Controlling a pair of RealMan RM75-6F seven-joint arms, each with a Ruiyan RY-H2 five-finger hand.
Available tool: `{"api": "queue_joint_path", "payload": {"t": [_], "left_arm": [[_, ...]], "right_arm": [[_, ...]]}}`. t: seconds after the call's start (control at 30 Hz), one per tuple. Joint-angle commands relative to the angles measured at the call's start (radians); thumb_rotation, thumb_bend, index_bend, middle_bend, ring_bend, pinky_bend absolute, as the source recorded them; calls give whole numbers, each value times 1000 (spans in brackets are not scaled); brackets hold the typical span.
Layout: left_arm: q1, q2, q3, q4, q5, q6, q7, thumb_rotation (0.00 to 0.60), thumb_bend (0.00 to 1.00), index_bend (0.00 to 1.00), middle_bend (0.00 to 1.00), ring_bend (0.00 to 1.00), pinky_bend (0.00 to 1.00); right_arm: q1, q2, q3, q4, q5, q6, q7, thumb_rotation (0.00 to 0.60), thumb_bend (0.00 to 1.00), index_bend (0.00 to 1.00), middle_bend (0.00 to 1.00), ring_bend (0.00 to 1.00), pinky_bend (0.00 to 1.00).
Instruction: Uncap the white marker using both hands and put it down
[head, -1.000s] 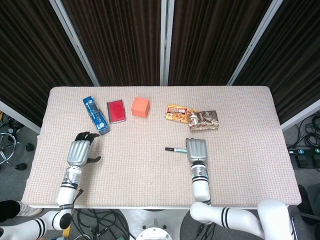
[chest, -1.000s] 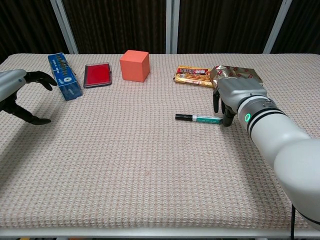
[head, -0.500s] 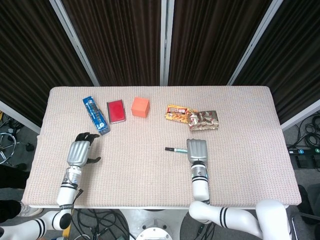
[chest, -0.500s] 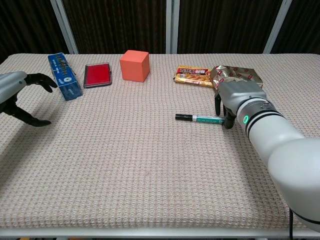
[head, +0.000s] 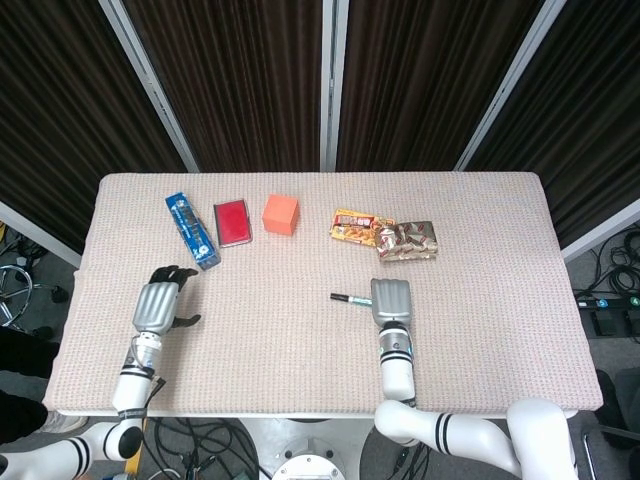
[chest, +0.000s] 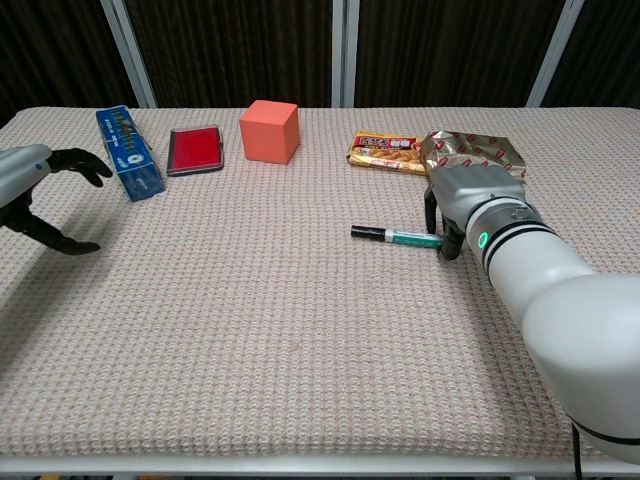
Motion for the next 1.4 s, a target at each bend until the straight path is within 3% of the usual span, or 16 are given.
{"api": "queue_joint_path", "payload": {"t": [0.03, 0.37, 0.57, 0.87, 1.13, 1.4], "left_arm": [[0, -1, 0, 1, -2, -2, 0, 600, 119, 231, 245, 135, 145], [-2, -1, -6, -9, -16, -8, 10, 600, 119, 231, 245, 135, 145], [-18, 3, -22, -20, -22, -24, 8, 600, 119, 231, 245, 135, 152], [-128, -18, -108, 3, -30, -55, 72, 600, 122, 246, 269, 155, 224], [-259, -78, -173, 51, -42, -88, 165, 600, 127, 300, 326, 239, 315], [-330, -115, -225, 74, -19, -53, 104, 600, 167, 386, 402, 314, 378]], "right_arm": [[1, 0, 1, 1, 6, -2, -7, 600, 225, 518, 520, 734, 899], [1, 4, 3, -6, -4, 4, -1, 600, 267, 583, 575, 737, 899], [-8, 43, 2, -88, -71, 69, 10, 600, 283, 613, 599, 737, 899], [53, 125, 68, -160, -106, 113, -88, 600, 284, 617, 602, 737, 899], [174, 121, 144, -92, -80, 53, -154, 600, 285, 617, 603, 737, 899], [266, 75, 160, -3, -48, -13, -164, 600, 284, 619, 605, 737, 899]]}}
